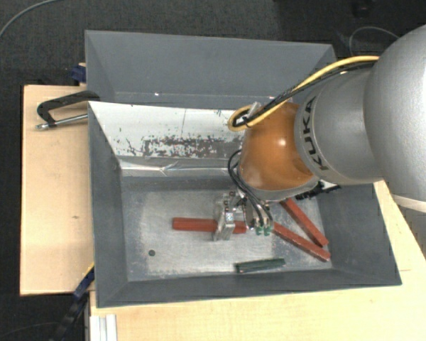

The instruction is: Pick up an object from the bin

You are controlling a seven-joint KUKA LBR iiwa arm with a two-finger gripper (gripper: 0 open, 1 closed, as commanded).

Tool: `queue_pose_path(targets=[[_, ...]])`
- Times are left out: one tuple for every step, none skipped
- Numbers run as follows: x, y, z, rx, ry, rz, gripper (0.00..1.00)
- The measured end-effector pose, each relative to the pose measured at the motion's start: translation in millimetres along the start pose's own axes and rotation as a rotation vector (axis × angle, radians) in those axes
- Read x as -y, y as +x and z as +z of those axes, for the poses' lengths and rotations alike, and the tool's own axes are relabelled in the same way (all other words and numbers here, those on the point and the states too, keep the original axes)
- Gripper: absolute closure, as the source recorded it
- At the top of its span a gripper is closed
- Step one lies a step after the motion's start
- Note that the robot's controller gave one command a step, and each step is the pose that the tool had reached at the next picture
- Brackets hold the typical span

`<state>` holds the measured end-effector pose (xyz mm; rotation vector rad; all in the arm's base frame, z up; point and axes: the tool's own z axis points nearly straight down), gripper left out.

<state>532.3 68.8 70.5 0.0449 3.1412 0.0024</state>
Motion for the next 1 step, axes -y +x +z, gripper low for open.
queue_pose_path(targets=[[21.3,-7.8,-193.2,0.016,0.0,-0.026,1.0]])
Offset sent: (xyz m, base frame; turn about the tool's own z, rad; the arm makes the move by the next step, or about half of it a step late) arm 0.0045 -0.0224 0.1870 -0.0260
